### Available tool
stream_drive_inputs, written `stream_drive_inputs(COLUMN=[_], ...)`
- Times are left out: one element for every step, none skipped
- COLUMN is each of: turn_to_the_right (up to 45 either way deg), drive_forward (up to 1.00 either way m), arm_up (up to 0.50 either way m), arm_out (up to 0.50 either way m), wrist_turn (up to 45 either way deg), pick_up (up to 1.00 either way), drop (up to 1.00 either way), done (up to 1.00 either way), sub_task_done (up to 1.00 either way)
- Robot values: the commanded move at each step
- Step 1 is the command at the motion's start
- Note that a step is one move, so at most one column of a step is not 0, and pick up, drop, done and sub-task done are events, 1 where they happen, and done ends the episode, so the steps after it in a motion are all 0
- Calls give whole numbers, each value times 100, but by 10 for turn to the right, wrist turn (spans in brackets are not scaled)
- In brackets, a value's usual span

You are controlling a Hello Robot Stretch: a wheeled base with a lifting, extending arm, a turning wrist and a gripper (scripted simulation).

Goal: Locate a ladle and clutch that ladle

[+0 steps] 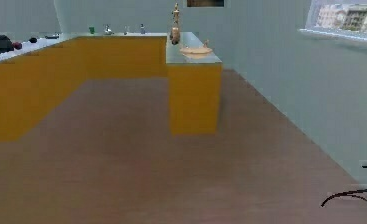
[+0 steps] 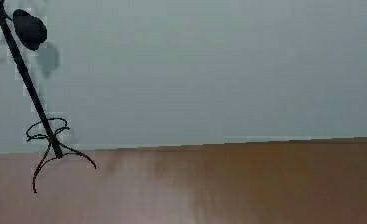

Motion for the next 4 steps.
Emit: stream_drive_inputs(turn_to_the_right=[0,-240,0,0], drive_forward=[15,0,100,80], arm_up=[0,0,0,0], arm_out=[0,0,0,0], wrist_turn=[0,0,0,0], pick_up=[0,0,0,0], drop=[0,0,0,0], done=[0,0,0,0], sub_task_done=[0,0,0,0])
